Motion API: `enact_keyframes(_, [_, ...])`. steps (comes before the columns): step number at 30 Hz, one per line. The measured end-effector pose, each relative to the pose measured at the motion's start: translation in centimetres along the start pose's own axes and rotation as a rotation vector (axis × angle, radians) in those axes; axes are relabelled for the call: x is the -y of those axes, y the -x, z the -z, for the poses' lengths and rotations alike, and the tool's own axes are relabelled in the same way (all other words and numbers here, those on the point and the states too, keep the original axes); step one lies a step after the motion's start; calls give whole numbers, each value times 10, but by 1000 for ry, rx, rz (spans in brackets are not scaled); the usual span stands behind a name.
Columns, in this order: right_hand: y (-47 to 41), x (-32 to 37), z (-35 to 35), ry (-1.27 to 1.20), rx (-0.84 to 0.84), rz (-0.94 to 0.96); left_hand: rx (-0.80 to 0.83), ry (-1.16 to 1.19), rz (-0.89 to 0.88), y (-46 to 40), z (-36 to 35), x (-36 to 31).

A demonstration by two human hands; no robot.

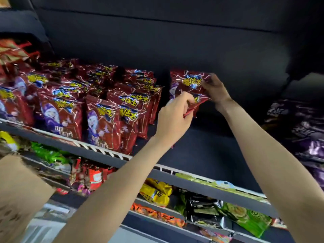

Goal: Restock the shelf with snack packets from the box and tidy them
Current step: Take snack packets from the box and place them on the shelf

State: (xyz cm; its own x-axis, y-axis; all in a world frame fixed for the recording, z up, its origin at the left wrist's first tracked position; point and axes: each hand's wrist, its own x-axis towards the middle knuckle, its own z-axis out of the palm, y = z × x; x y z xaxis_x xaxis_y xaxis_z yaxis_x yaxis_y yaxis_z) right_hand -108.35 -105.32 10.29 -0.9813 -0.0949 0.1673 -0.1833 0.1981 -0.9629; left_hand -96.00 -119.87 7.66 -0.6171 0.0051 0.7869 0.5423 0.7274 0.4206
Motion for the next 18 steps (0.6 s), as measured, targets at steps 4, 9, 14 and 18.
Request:
enact_keyframes(4, [-14, -10, 1, -78, 0, -74, -31, -142, -75, -7, -42, 23])
enact_keyframes(9, [-7, -22, 7, -350, 22, -209, 69, -265, 23, -11, -80, 52])
enact_keyframes(14, [17, -44, 8, -25, -39, -131, 237, -85, 203, -5, -93, 68])
enact_keyframes(18, [25, -57, 4, 168, -77, -167, 355, -25, 172, 0, -85, 79])
